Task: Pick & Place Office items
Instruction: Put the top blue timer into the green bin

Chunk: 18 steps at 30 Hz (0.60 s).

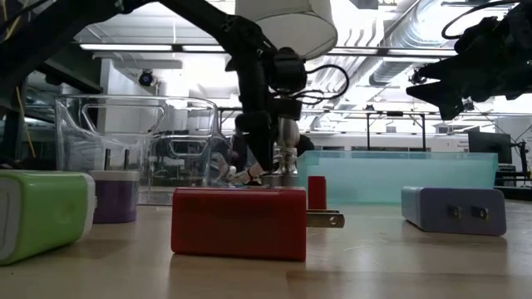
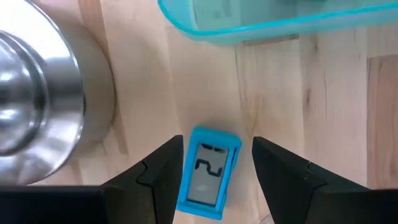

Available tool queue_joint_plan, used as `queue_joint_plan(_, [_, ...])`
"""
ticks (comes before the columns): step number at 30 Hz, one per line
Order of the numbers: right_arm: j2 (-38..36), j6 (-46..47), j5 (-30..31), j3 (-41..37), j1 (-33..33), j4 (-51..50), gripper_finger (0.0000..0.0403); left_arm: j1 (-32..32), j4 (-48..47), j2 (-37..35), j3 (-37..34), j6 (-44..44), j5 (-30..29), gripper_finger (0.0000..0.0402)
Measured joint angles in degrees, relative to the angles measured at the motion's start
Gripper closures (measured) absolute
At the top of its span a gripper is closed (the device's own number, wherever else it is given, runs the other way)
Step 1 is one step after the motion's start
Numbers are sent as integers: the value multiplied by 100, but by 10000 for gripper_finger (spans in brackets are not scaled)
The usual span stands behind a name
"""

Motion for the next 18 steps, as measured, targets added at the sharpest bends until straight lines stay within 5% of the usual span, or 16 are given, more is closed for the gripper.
queue_joint_plan(18, [-1,-1,0,0,2,0,182,-25,-345,173,260,171,-129,217])
